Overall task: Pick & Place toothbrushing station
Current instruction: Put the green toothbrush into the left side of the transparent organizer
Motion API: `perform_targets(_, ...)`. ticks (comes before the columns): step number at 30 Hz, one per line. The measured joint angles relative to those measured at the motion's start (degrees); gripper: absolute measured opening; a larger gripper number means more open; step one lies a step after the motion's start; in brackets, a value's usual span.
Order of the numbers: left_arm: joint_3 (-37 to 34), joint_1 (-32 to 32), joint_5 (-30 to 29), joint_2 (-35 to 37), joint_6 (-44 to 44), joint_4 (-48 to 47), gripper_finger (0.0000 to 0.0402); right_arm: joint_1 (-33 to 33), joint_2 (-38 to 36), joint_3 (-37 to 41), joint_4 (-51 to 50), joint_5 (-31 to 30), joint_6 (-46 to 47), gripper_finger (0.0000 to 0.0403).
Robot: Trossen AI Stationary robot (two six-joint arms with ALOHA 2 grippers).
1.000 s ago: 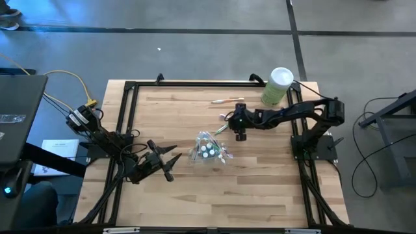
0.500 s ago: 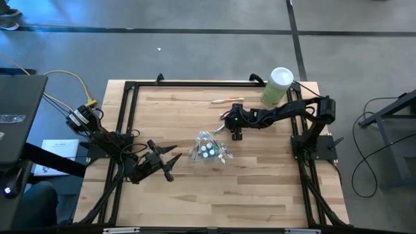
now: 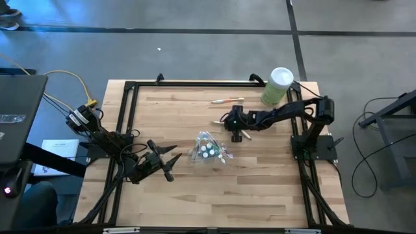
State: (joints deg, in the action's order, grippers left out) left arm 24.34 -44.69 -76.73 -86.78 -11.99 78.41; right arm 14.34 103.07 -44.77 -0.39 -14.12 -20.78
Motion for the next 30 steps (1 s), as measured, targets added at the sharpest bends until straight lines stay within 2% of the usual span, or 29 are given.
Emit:
perform_targets(7,0.0,0.0,0.0,0.0,-0.6,0.0,0.0175,-4.8,-2.3,0.4,-3.6,-13.2,0.2,0.0011)
perform_targets(15,0.0,-0.6,-0.1,0.0,-0.3,-0.3,0.0175,-12.7,-13.4,0.4,-13.5,-29.1,4.4,0.0010)
perform_targets(20,0.0,-1.6,0.1,0.0,2.4,0.0,0.0175,-21.0,-20.9,0.3,-16.0,-40.6,5.0,0.0010)
perform_targets(25,0.0,-2.2,0.3,0.0,2.6,0.2,0.0175,-31.5,-25.9,0.3,-12.5,-52.5,-2.4,0.0010)
perform_targets(27,0.0,-2.3,0.6,0.0,2.6,0.2,0.0175,-35.7,-26.3,0.3,-8.0,-56.9,-8.6,0.0010)
perform_targets(30,0.0,-2.3,1.2,0.0,2.6,0.2,0.0175,-41.3,-25.6,0.3,-0.9,-63.0,-22.5,0.0010)
